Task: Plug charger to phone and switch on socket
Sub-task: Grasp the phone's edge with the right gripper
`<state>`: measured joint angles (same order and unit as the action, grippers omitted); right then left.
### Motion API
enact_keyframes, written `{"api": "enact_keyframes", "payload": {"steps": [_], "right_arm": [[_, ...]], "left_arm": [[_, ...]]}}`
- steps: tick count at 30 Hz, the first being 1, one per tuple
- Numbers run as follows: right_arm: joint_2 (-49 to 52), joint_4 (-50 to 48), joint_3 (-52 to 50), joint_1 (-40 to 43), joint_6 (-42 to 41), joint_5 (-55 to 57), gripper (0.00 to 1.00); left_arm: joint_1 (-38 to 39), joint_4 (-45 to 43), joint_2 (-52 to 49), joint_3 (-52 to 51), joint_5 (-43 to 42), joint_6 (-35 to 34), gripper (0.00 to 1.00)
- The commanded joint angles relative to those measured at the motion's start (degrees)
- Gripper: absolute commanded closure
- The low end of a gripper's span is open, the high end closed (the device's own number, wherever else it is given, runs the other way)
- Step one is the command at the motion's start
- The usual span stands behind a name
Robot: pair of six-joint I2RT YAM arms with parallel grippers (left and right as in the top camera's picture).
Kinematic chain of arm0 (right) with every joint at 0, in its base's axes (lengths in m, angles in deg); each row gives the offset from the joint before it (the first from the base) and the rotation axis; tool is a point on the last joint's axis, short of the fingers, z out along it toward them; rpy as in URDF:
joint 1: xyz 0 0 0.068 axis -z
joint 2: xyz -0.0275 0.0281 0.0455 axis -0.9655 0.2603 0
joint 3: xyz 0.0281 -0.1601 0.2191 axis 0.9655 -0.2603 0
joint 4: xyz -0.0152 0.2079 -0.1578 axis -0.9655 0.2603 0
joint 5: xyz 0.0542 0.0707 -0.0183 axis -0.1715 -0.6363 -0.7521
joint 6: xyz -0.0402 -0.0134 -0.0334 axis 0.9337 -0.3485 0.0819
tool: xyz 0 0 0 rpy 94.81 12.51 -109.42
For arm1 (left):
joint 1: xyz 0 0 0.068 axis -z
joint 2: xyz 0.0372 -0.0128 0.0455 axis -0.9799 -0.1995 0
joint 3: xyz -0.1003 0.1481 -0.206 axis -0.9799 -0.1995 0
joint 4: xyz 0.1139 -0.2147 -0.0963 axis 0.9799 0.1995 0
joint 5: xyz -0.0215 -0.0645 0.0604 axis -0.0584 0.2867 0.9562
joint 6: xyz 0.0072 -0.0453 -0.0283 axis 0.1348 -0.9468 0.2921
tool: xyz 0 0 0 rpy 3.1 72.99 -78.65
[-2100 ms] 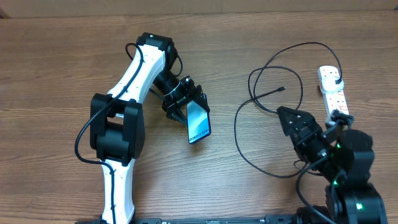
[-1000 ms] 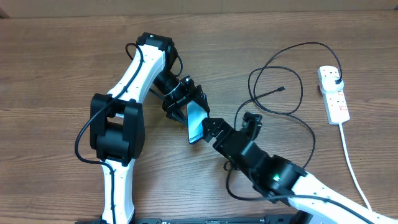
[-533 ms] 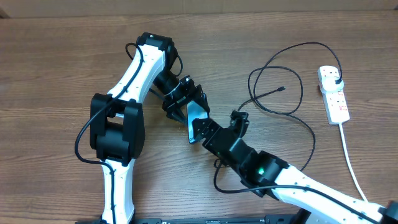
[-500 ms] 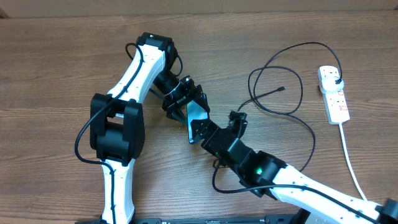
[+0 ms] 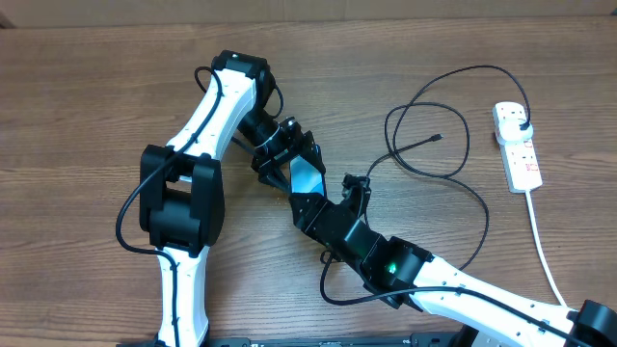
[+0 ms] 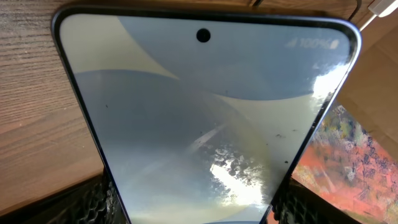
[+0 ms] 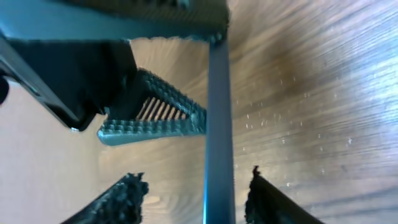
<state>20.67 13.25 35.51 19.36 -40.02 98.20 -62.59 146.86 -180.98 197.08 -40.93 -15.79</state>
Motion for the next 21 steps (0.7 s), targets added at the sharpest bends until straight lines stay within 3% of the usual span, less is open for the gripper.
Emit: {"api": "enact_keyframes", "payload": {"steps": [1,21], "right_arm": [[0.48,-0.46,1.03,-0.11,0.22,4.81,0.48],[5.57,-6.47,1.03,-0.11,0.22,7.98,0.9]], "left_arm": [[-0.24,0.26,-0.52,1.66,-2.4,1.7,0.51],[-0.24,0.2,-0.5,1.64,-2.36,1.75,0.51]]}}
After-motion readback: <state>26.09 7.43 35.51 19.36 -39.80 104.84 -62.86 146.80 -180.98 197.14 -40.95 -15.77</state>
